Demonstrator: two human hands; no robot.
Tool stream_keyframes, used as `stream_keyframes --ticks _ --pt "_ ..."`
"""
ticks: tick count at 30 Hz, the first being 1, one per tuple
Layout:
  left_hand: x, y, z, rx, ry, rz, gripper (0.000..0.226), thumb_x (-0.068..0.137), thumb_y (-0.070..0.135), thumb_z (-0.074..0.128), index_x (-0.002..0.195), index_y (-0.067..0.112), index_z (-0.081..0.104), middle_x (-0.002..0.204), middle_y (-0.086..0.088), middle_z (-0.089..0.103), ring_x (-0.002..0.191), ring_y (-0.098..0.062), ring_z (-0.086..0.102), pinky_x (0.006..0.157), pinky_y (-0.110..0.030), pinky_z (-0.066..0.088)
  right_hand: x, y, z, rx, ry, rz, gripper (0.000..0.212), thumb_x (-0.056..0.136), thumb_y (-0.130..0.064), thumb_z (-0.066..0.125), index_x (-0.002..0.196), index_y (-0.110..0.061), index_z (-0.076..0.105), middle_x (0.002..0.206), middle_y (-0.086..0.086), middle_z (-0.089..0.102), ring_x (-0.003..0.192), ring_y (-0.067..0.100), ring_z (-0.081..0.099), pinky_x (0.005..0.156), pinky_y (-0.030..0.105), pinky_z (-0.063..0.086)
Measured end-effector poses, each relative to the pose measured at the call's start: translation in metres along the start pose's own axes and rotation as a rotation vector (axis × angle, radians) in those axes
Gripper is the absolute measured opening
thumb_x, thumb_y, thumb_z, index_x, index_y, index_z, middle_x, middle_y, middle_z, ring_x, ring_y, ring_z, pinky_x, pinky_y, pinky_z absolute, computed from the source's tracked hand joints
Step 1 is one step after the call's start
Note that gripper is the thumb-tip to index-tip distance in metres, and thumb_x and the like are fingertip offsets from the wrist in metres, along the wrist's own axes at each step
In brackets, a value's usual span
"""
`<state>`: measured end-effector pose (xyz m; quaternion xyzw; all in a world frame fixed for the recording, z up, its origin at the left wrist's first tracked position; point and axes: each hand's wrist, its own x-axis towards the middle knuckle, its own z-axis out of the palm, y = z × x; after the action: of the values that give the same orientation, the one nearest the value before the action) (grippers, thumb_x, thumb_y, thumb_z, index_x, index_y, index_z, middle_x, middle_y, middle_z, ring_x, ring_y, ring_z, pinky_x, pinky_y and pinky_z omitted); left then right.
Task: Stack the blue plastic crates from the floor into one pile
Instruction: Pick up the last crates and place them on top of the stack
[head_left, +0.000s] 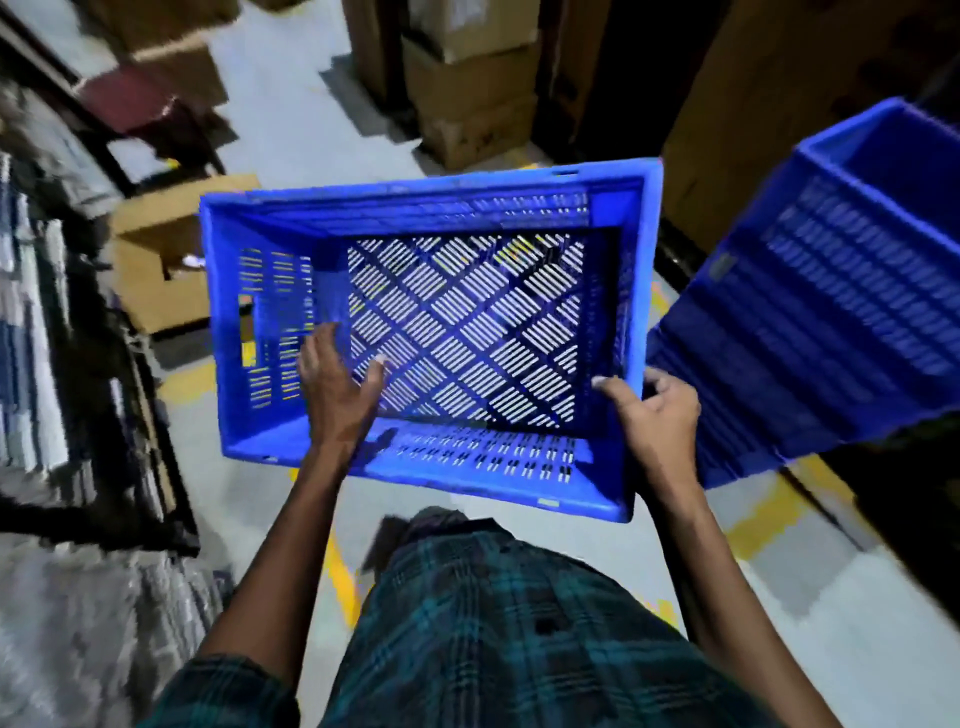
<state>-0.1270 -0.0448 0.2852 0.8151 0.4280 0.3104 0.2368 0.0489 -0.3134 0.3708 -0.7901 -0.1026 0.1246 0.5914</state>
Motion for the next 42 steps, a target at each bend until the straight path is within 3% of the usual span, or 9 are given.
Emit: stream_keyframes --ticks 3,7,12,18,24,29,33,37,42 --pt "0.038 0.009 -0.004 0.039 0.054 0.135 0.057 0.083 0.021 0.072 0.13 -0.005 0.051 0.128 -0.027 0.053 0.122 -0.045 0.048 0.11 -0.05 0.031 0.002 -0.006 -0.021 0.081 0.029 -0.004 0.008 0.075 -0.017 0.079 0.075 -0.01 0.074 0.064 -0.002 0.063 0.059 0.012 0.054 0.056 0.029 0.047" --pt "0.106 0.017 -0.004 0.047 0.101 0.249 0.054 0.086 0.032 0.061 0.13 0.003 0.051 0.133 -0.024 0.049 0.125 -0.043 0.045 0.111 -0.048 0.03 0.009 -0.018 -0.046 0.127 0.148 -0.024 0.022 0.074 -0.012 0.082 0.061 -0.014 0.064 0.047 -0.012 0.05 0.044 0.001 0.039 0.043 0.015 0.032" --pt "0.168 0.035 0.017 0.069 0.122 0.426 0.058 0.086 0.022 0.063 0.138 0.006 0.042 0.148 -0.024 0.036 0.133 -0.045 0.036 0.115 -0.046 0.022 0.008 -0.037 -0.049 0.161 0.288 -0.069 0.022 0.066 -0.019 0.083 0.056 -0.018 0.063 0.048 -0.014 0.049 0.042 -0.001 0.038 0.041 0.011 0.032" --pt "0.207 0.055 0.043 0.081 0.068 0.487 0.069 0.081 0.017 0.066 0.143 0.006 0.036 0.16 -0.019 0.022 0.149 -0.041 0.017 0.119 -0.047 0.016 0.007 -0.047 -0.024 0.186 0.448 -0.076 0.028 0.055 -0.04 0.084 0.063 -0.02 0.067 0.055 -0.008 0.049 0.055 0.013 0.039 0.055 0.028 0.033" --pt "0.241 0.05 0.058 0.064 0.029 0.621 0.069 0.082 0.021 0.065 0.144 0.008 0.038 0.16 -0.019 0.023 0.149 -0.04 0.017 0.119 -0.048 0.017 -0.009 -0.039 0.008 0.249 0.612 -0.018 0.039 0.054 -0.043 0.087 0.07 -0.013 0.068 0.062 -0.001 0.051 0.06 0.016 0.04 0.05 0.025 0.038" --pt "0.255 0.051 0.073 -0.099 -0.097 0.283 0.079 0.079 0.026 0.063 0.149 0.016 0.027 0.154 -0.016 0.034 0.142 -0.037 0.032 0.11 -0.052 0.03 -0.031 -0.036 0.016 0.273 0.709 0.059 0.037 0.052 -0.039 0.087 0.067 -0.012 0.067 0.058 0.003 0.052 0.051 0.015 0.045 0.049 0.029 0.043" --pt "0.257 0.062 0.092 -0.154 -0.333 0.001 0.045 0.089 0.03 0.059 0.128 0.015 0.041 0.115 -0.031 0.063 0.105 -0.051 0.059 0.087 -0.056 0.046 -0.041 -0.038 0.018 0.159 0.762 0.038 0.04 0.054 -0.039 0.087 0.069 -0.007 0.067 0.056 0.005 0.059 0.053 0.015 0.051 0.053 0.037 0.043" --pt "0.242 0.076 0.11 -0.102 -0.437 -0.048 0.033 0.094 0.025 0.054 0.119 0.007 0.041 0.115 -0.037 0.059 0.103 -0.055 0.057 0.087 -0.057 0.045 -0.038 -0.038 0.008 -0.07 0.832 0.055 0.036 0.063 -0.046 0.077 0.066 -0.012 0.068 0.057 0.007 0.062 0.053 0.013 0.05 0.052 0.04 0.047" --pt "0.218 0.103 0.128 -0.07 -0.473 -0.008 0.025 0.094 0.023 0.052 0.111 0.007 0.042 0.109 -0.036 0.06 0.099 -0.054 0.059 0.085 -0.056 0.045 -0.029 -0.022 -0.035 -0.423 0.874 0.123 0.038 0.083 -0.039 0.07 0.053 -0.023 0.054 0.044 0.001 0.044 0.043 0.016 0.04 0.047 0.034 0.033"
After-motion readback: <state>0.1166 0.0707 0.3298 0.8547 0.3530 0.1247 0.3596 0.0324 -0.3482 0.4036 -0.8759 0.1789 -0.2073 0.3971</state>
